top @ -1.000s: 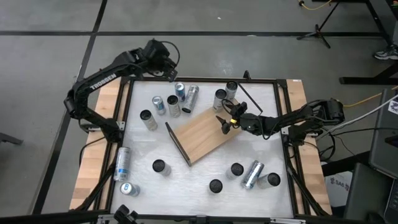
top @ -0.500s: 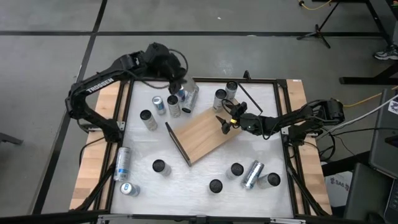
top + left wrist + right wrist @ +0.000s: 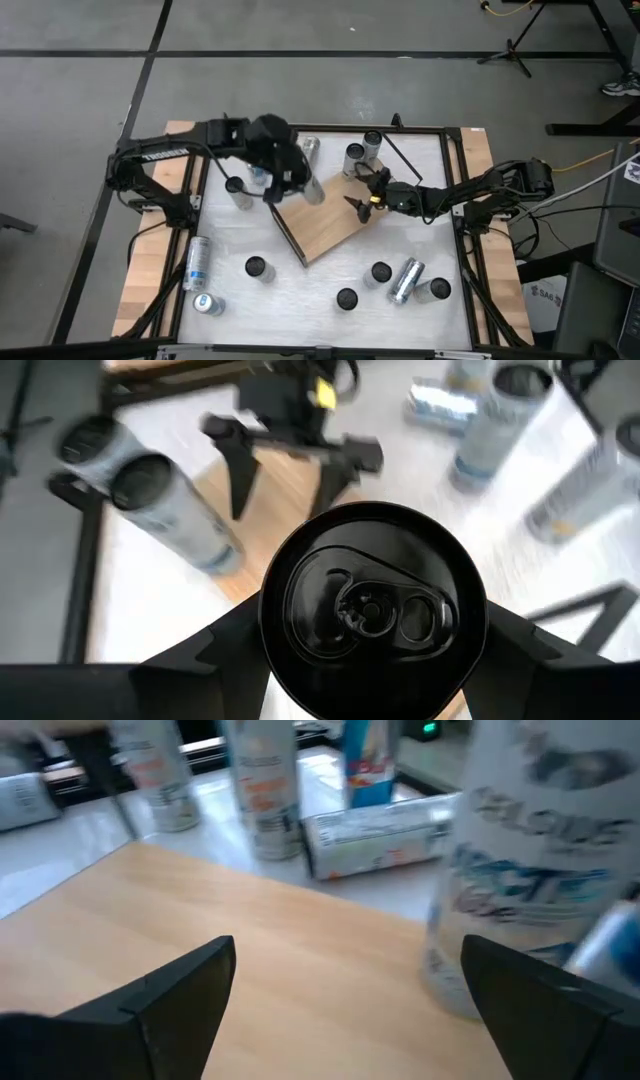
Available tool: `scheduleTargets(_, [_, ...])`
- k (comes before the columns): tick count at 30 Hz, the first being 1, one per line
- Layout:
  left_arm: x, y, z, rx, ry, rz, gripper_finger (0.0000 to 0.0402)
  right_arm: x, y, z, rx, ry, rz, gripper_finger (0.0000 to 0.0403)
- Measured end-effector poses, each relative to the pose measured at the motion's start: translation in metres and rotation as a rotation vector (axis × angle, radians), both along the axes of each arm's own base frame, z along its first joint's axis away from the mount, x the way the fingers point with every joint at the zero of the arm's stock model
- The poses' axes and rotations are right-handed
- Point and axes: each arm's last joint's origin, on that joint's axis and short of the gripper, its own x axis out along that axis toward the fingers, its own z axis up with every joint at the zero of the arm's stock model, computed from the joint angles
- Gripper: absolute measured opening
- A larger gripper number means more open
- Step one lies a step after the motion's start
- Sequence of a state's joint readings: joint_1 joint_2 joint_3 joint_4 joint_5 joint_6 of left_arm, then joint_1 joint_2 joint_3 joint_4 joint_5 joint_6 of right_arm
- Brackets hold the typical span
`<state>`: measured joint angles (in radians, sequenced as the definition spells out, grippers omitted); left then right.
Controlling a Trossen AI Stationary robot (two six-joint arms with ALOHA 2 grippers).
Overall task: Place canned beverage on shelf
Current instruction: Put the white yellow soda can on the shelf
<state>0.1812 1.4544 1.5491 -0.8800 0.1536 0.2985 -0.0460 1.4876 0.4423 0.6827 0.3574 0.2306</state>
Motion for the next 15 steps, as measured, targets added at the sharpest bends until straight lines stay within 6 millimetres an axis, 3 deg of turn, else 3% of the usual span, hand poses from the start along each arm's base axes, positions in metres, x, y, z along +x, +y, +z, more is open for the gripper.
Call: scheduleTargets(15, [0.008,-0.011,-0.080,-0.012,0.108,-0.041,0.0235,0.001,0.002,0.000,0.029,-0.002,0.077,0.0376])
